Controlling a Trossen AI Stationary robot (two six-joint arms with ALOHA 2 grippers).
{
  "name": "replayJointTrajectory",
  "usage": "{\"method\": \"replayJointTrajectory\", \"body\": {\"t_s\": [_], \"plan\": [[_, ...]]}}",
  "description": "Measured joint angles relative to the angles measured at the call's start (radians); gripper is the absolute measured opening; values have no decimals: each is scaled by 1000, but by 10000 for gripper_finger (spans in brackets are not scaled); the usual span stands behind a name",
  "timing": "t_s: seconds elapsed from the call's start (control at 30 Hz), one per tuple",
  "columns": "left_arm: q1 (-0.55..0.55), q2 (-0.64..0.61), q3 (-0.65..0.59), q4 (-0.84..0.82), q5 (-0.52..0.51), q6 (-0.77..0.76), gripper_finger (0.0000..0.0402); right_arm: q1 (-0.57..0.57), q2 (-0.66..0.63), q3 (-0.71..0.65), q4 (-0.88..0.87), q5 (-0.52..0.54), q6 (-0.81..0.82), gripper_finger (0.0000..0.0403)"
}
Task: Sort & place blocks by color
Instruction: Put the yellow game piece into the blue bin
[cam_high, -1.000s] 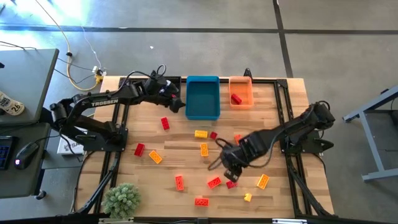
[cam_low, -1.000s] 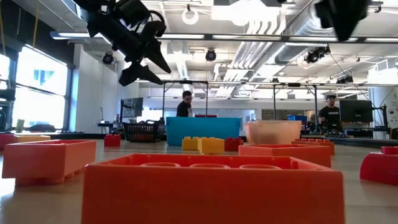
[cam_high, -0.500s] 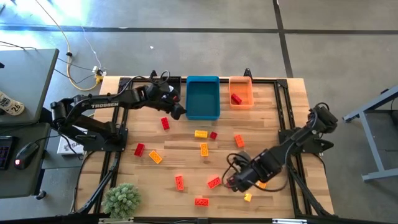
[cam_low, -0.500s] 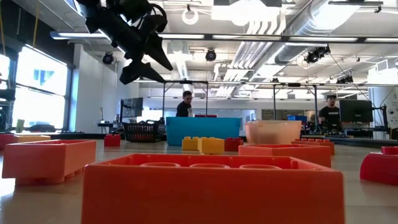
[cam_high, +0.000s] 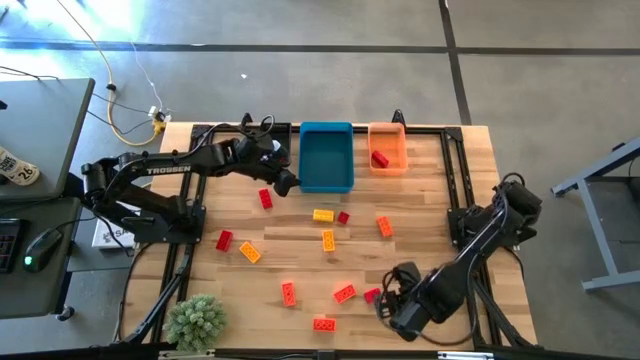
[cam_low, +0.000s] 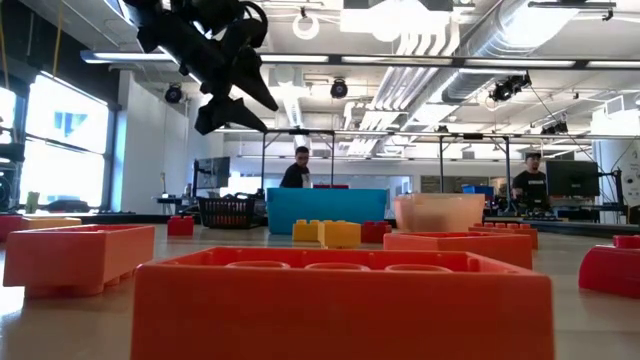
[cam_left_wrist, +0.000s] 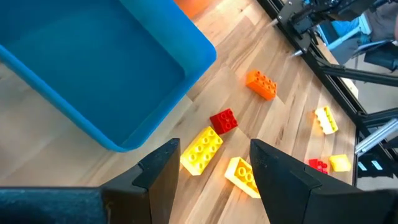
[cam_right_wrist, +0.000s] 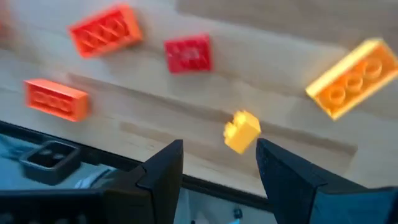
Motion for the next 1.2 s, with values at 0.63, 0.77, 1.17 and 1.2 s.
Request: {"method": "replayJointTrajectory", "body": {"t_s": [0.63, 0.77, 1.17, 1.2], "plan": [[0, 0, 0, 0, 0, 0, 184, 44, 159, 0, 47, -97, 101, 191], [0, 0, 0, 0, 4, 0, 184, 43, 181, 0, 57, -105, 120, 191], [0, 0, 0, 0, 21, 0, 184, 17, 201, -1, 53, -123, 128, 191], [0, 0, 0, 0, 21, 0, 184, 12, 203, -3, 57, -124, 128, 191]]}}
